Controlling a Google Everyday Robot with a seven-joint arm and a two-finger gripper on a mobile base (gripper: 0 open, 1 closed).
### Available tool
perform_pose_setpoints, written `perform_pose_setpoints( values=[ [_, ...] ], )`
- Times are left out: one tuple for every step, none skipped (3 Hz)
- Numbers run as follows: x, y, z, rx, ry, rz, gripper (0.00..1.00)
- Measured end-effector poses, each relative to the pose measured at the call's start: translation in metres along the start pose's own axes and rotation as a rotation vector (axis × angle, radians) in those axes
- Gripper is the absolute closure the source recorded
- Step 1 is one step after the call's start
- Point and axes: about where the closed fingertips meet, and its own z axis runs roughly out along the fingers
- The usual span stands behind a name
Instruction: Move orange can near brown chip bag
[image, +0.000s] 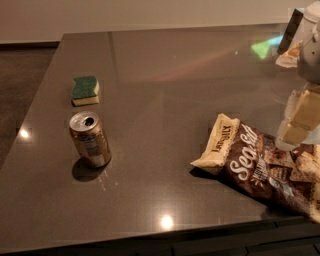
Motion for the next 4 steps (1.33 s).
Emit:
perform_pose_setpoints(
  values=[
    [-0.001,0.0,-0.001,0.001,-0.001,-0.001,0.0],
    [-0.017,0.0,0.0,-0.016,-0.051,-0.009,0.0],
    [-0.058,0.003,0.007,-0.05,-0.148,-0.054,0.0],
    [-0.112,0.014,0.02,-0.096,-0.238,-0.108,0.0]
  ],
)
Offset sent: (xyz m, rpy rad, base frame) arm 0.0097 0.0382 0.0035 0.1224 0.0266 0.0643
